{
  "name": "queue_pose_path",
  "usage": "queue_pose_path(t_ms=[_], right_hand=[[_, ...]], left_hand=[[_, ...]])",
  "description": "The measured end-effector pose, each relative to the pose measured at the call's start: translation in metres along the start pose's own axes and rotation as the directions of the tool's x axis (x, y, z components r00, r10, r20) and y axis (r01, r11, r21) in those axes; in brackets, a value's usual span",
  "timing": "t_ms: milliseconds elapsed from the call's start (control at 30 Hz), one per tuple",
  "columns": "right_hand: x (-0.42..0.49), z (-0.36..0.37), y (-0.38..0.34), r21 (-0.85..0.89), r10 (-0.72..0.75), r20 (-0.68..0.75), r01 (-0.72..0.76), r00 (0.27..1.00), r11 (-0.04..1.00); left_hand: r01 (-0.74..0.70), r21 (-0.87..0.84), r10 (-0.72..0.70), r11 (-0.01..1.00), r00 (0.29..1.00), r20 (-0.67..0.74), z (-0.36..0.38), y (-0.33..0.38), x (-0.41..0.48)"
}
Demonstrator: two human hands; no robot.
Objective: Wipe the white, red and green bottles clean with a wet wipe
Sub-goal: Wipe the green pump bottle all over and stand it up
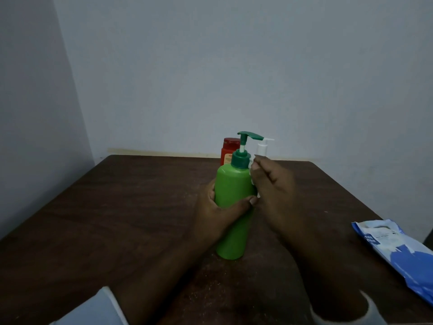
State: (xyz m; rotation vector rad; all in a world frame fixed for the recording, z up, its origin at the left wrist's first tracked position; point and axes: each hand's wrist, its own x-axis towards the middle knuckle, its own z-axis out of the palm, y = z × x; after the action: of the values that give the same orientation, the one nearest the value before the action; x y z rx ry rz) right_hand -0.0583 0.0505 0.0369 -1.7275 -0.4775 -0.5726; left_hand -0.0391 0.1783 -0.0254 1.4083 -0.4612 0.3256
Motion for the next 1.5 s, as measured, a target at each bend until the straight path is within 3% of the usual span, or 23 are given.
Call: queue_pose_path(t_ms=[67, 133, 233, 333, 500, 600, 700, 800, 900, 1000, 1067, 1233, 1333, 1400, 1433, 1500], right_hand=[[-0.016, 0.004, 0.009, -0.222, -0.187, -0.072, 0.167, 0.980, 0.961], [-0.026, 0.007, 0.015, -0.380, -0.290, -0.164, 0.211, 0.943, 0.901], [-0.029, 0.006, 0.020, -0.479, -0.402, -0.181, 0.277, 0.898, 0.833], [-0.026, -0.004, 0.020, -0.398, -0.364, -0.218, 0.259, 0.905, 0.880], [-0.020, -0.017, 0.008, -0.117, -0.146, -0.262, 0.119, 0.954, 0.986], [-0.017, -0.021, 0.005, -0.036, -0.084, -0.271, 0.077, 0.959, 0.996], [-0.024, -0.018, 0.001, -0.011, -0.088, -0.280, 0.088, 0.956, 0.996], [-0.035, -0.013, 0.000, -0.113, -0.199, -0.303, 0.172, 0.932, 0.979], [-0.043, -0.010, 0.002, -0.304, -0.402, -0.220, 0.329, 0.889, 0.894], [-0.044, -0.011, 0.003, -0.509, -0.606, 0.049, 0.542, 0.794, 0.668], [-0.037, -0.014, 0.008, -0.537, -0.643, 0.108, 0.589, 0.758, 0.604], [-0.032, -0.017, 0.012, -0.334, -0.468, -0.240, 0.380, 0.851, 0.862], [-0.023, -0.014, 0.010, -0.033, -0.197, -0.367, 0.198, 0.909, 0.980], [-0.020, -0.014, 0.008, 0.115, -0.045, -0.379, 0.095, 0.924, 0.989], [-0.022, -0.013, 0.006, 0.066, -0.074, -0.369, 0.106, 0.926, 0.992], [-0.031, -0.012, 0.001, -0.244, -0.326, -0.268, 0.264, 0.907, 0.933]], left_hand=[[-0.001, -0.019, 0.001, 1.000, 1.000, 0.005, 0.000, 0.000, -0.002], [0.009, -0.030, -0.009, 1.000, 1.000, -0.007, 0.000, -0.002, -0.003], [0.057, -0.051, -0.056, 0.997, 0.998, 0.008, -0.001, -0.008, -0.003], [0.126, -0.052, -0.121, 0.991, 0.989, 0.082, 0.001, -0.007, -0.007], [0.282, -0.240, -0.236, 0.929, 0.950, 0.202, 0.000, 0.001, -0.012], [0.283, -0.098, -0.252, 0.954, 0.936, 0.246, -0.001, 0.001, -0.005], [0.253, -0.080, -0.222, 0.964, 0.934, 0.280, -0.003, -0.001, -0.002], [0.275, -0.146, -0.220, 0.950, 0.924, 0.314, -0.005, -0.004, 0.003], [0.287, -0.162, -0.226, 0.944, 0.921, 0.318, -0.006, -0.006, 0.002], [0.265, -0.173, -0.203, 0.949, 0.929, 0.308, -0.008, -0.004, 0.002], [0.267, -0.175, -0.201, 0.948, 0.926, 0.320, -0.007, -0.005, 0.003], [0.285, -0.155, -0.231, 0.946, 0.927, 0.297, -0.001, -0.008, 0.004], [0.275, -0.141, -0.227, 0.951, 0.931, 0.285, -0.003, -0.009, 0.005], [0.271, -0.135, -0.227, 0.953, 0.935, 0.274, -0.001, -0.006, 0.004], [0.272, -0.134, -0.229, 0.953, 0.934, 0.273, -0.001, -0.005, 0.003], [0.277, -0.144, -0.228, 0.950, 0.931, 0.286, -0.002, -0.004, 0.002]])
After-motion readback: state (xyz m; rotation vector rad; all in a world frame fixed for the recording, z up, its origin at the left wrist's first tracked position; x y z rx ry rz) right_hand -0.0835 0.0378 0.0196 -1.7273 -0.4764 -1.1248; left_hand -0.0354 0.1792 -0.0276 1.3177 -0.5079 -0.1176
